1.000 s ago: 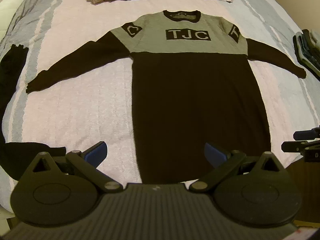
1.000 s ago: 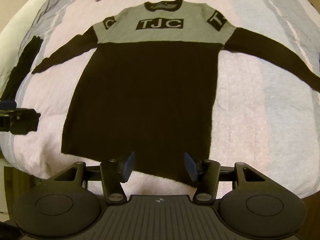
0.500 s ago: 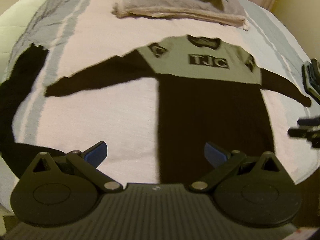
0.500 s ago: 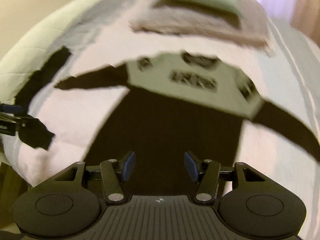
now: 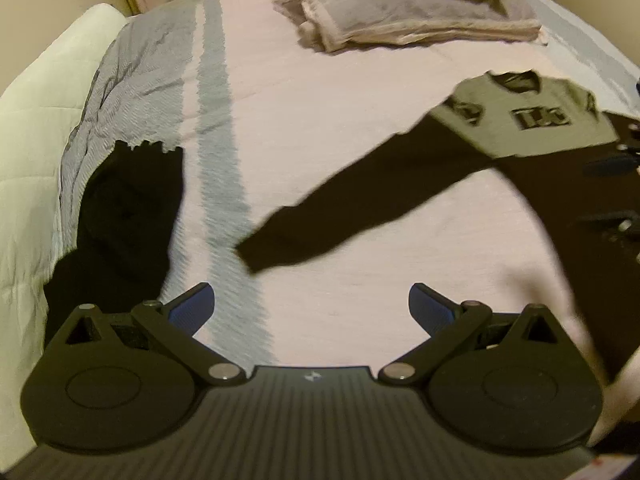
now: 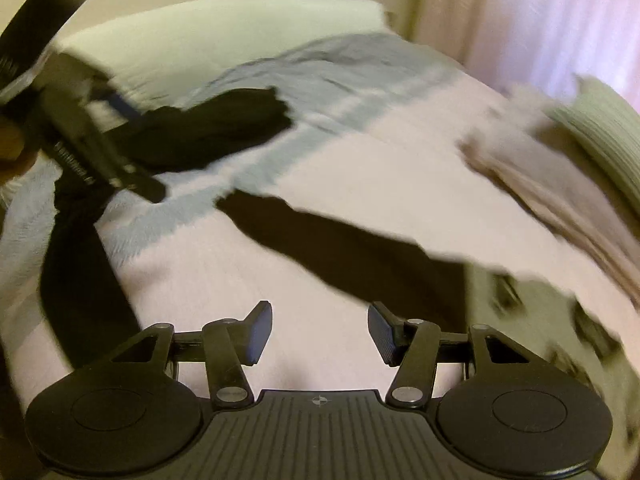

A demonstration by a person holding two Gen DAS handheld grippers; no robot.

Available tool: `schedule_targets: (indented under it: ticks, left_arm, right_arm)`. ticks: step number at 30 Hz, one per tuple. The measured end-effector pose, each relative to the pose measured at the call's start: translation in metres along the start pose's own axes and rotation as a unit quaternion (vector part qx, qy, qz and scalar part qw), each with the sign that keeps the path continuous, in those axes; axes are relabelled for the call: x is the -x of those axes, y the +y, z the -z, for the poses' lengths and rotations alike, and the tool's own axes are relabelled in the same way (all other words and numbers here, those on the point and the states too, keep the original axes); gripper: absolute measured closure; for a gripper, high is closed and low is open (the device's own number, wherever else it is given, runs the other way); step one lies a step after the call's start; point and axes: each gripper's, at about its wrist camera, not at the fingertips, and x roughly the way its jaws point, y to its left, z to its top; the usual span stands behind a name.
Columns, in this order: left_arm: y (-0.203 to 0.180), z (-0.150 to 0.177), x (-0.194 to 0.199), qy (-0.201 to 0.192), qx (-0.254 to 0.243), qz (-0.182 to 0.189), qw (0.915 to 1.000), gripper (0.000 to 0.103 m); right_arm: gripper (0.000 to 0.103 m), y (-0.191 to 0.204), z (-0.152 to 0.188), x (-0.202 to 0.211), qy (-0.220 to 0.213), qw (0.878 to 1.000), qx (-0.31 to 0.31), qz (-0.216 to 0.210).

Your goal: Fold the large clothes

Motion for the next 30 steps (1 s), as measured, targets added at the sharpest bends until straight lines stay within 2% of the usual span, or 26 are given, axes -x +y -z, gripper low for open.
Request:
schedule_targets:
  ticks: [3, 6, 11, 15, 17, 18, 22, 24, 25, 27, 30]
  left_arm:
    - [0.039, 0.000, -0.030, -0.013, -0.033, 0.001, 0.9994, 0.001]
    - [0.071, 0.001, -0.061, -0.014, -0.058, -0.001, 0.9982, 0.001]
    - [0.117, 0.009, -0.097, 0.002, -0.038, -0.009, 0.9992, 0.001]
    - [0.139, 0.015, -0.111, 0.007, -0.019, -0.014, 0.9997, 0.001]
    - [0.146, 0.016, -0.113, 0.008, -0.004, -0.018, 0.9998, 0.001]
    - [0.149, 0.016, -0.113, 0.008, 0.003, -0.017, 0.9998, 0.001]
    - [0.154, 0.010, -0.106, -0.002, 0.015, -0.024, 0.9996, 0.001]
    - [0.152, 0.004, -0.099, -0.012, 0.018, -0.028, 0.9994, 0.001]
    - [0.151, -0.001, -0.095, -0.018, 0.019, -0.029, 0.9993, 0.001]
    - [0.145, -0.012, -0.089, -0.027, 0.022, -0.029, 0.9990, 0.001]
    - [0.128, -0.033, -0.086, -0.038, 0.029, -0.018, 0.9987, 0.001]
  right_arm:
    - [0.066, 0.031, -0.022, -0.064, -0.020, 0.998, 0.058, -0.015]
    - [0.069, 0.053, -0.035, -0.122, -0.030, 0.992, 0.116, -0.029]
    - [0.069, 0.086, -0.045, -0.198, -0.030, 0.979, 0.198, -0.031]
    - [0.072, 0.101, -0.043, -0.235, -0.014, 0.968, 0.251, -0.019]
    - [0.095, 0.102, -0.043, -0.241, -0.016, 0.966, 0.259, -0.014]
    - [0.101, 0.101, -0.046, -0.242, -0.020, 0.967, 0.254, -0.007]
    - [0.101, 0.069, -0.063, -0.212, -0.068, 0.984, 0.164, -0.005]
    - [0.101, 0.038, -0.074, -0.185, -0.100, 0.992, 0.076, -0.011]
    - [0.101, 0.020, -0.079, -0.170, -0.120, 0.992, 0.035, -0.010]
    - [0.101, -0.018, -0.086, -0.139, -0.160, 0.986, -0.045, -0.001]
    - [0.101, -0.085, -0.087, -0.086, -0.224, 0.962, -0.148, 0.043]
